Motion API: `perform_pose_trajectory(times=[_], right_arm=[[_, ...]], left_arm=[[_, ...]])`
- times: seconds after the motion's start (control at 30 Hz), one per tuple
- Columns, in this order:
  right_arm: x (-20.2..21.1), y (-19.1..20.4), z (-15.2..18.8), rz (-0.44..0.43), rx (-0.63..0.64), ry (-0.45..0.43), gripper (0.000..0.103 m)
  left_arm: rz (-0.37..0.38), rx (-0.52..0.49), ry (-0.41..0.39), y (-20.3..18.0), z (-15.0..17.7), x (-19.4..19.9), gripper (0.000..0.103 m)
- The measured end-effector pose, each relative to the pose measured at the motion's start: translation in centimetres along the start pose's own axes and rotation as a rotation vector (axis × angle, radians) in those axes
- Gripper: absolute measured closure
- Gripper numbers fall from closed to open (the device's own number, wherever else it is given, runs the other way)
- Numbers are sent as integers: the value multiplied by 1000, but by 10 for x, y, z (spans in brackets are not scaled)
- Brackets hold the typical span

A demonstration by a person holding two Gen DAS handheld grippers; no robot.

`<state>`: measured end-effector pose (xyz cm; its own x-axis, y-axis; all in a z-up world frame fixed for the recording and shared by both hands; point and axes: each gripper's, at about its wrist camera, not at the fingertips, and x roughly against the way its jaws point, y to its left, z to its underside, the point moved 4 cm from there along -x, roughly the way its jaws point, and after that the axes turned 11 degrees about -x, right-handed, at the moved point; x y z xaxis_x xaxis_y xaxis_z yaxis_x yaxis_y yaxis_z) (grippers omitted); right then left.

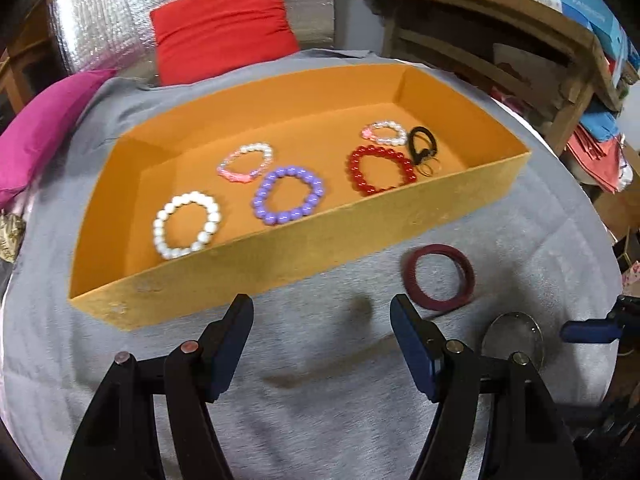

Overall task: Organize jewelry
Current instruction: 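Move the right gripper onto the silver bangle and close around its rim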

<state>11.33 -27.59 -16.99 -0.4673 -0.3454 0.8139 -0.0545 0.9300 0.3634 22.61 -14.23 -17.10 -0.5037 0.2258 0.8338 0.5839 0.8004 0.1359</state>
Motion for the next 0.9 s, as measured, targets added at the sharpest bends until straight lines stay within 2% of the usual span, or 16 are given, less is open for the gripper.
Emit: perform_pose_trajectory(times=[0.1,0.27,0.43,0.47,0.5,0.53,0.57,0.7,0.9], right_arm=[[-11,14,4,35,59,-1,27],[-33,22,7,128,93,-27,25],[-38,27,5,156,115,-48,24],[-34,24,6,149,106,-47,24],[-33,23,6,145,100,-48,29],[-32,21,6,156,102,-48,39],[-31,17,5,169,108,-50,44],[-25,7,1,124,53,-41,45],[-10,-11,-8,155,4,-78,45]], left_arm=[[0,13,17,0,-1,-5,31],[-5,24,30,6,3,-7,31],[-6,32,28,12,7,-4,31],[-8,31,28,13,8,-3,31],[-10,29,28,13,8,-3,31],[-9,28,29,13,9,-3,31],[-7,28,28,14,9,-3,31],[1,27,19,12,7,-1,31],[40,0,-3,-4,-1,-3,31]])
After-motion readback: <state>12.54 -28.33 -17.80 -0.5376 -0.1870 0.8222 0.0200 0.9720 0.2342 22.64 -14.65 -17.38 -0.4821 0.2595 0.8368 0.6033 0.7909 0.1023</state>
